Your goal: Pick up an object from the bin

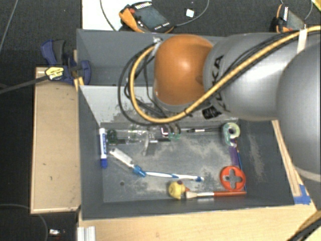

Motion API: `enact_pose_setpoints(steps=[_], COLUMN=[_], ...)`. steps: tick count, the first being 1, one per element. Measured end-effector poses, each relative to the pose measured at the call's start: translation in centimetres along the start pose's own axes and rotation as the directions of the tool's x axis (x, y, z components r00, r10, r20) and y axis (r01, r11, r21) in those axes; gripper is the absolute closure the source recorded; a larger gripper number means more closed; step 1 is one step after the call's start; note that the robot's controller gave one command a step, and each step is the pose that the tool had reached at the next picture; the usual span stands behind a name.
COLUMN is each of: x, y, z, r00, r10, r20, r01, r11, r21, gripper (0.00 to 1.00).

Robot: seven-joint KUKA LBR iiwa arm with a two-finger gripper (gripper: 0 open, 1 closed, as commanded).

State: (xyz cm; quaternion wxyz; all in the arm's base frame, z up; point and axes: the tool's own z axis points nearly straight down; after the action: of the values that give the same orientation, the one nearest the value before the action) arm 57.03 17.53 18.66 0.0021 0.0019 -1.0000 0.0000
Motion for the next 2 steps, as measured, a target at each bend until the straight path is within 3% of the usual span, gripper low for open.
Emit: enact_pose_setpoints(steps=[1, 2], x=[-0.1, 0.8], y=[-0.1, 6.7], z=[-0.5, 11.6], r00=[1.0, 0.993], r10=[0.007, 0.116], r20=[0.007, 0.006], r01=[-0.007, -0.116], r11=[1.0, 0.993], r21=[-0.002, -0.003], gripper=[0.0, 0.0])
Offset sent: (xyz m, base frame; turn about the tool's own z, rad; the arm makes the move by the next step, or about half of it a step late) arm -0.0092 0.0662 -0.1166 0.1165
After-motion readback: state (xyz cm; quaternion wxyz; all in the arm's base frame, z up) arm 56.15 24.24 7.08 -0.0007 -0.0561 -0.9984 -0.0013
